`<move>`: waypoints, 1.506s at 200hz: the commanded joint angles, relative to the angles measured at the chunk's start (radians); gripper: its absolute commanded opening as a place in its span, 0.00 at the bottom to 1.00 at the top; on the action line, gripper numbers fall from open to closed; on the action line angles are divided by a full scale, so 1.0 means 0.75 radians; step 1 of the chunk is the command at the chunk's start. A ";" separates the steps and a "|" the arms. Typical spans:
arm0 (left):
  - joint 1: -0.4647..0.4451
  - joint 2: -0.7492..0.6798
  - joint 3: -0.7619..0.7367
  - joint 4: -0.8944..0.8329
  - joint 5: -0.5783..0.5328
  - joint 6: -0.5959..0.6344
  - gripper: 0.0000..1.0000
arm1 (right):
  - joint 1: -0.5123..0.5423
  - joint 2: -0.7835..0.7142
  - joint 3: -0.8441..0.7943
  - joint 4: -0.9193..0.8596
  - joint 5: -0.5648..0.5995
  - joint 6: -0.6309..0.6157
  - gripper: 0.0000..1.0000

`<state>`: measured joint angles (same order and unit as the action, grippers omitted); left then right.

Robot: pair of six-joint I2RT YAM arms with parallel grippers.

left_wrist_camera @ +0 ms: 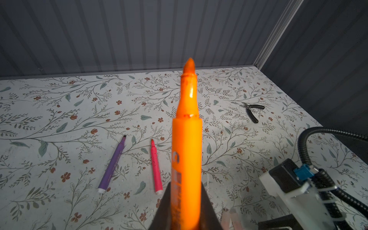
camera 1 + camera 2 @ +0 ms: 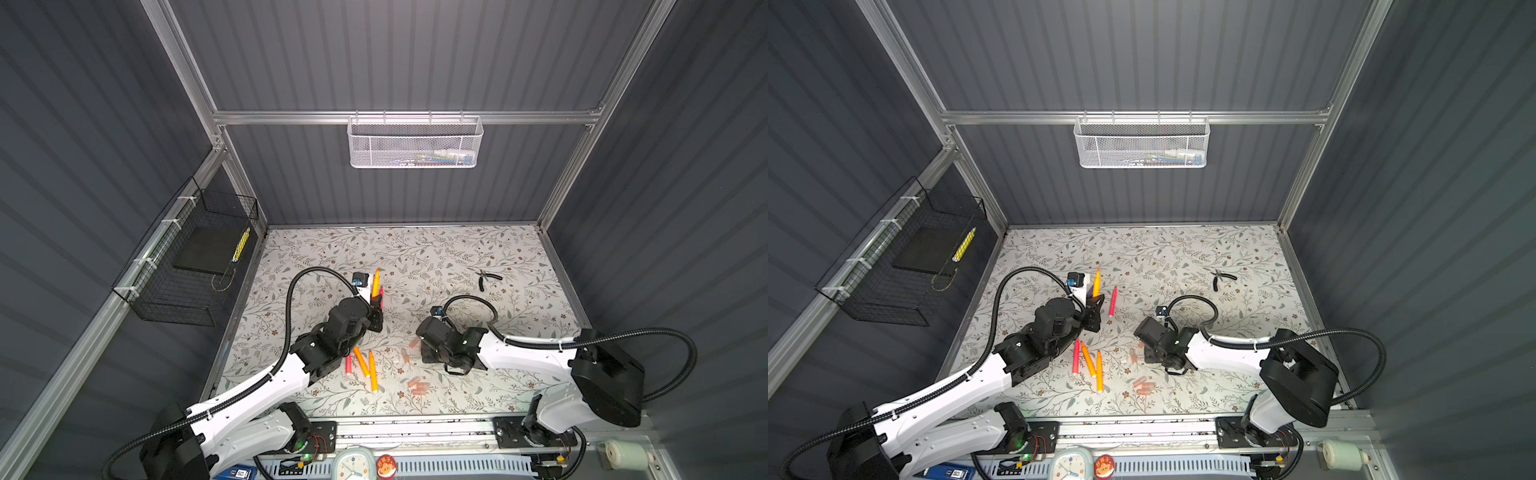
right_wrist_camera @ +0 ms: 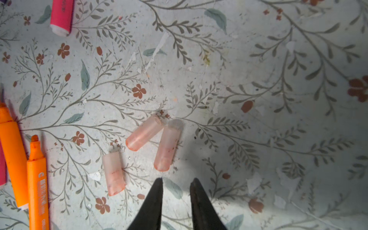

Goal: Insert the pens into the pen caps
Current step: 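Lower the right gripper and grasp a translucent pink cap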

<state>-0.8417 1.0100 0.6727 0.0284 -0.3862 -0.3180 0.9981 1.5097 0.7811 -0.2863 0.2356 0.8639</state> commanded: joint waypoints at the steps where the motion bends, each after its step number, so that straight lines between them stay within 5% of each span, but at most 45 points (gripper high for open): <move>1: 0.004 0.014 0.018 -0.033 -0.031 -0.008 0.00 | 0.006 0.026 0.040 -0.033 0.031 -0.002 0.30; 41: 0.004 -0.002 0.018 -0.038 -0.036 -0.014 0.00 | 0.005 0.085 0.085 -0.029 0.040 -0.021 0.36; 231: 0.004 -0.060 0.003 -0.056 -0.033 -0.021 0.00 | -0.037 0.368 0.241 -0.175 0.142 -0.011 0.31; 301: 0.005 -0.057 -0.005 -0.040 -0.045 -0.028 0.00 | -0.043 0.334 0.198 -0.144 0.128 0.010 0.16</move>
<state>-0.8417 0.9745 0.6727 -0.0078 -0.4011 -0.3252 0.9756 1.7550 0.9627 -0.3679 0.3332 0.8562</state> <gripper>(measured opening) 0.170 0.183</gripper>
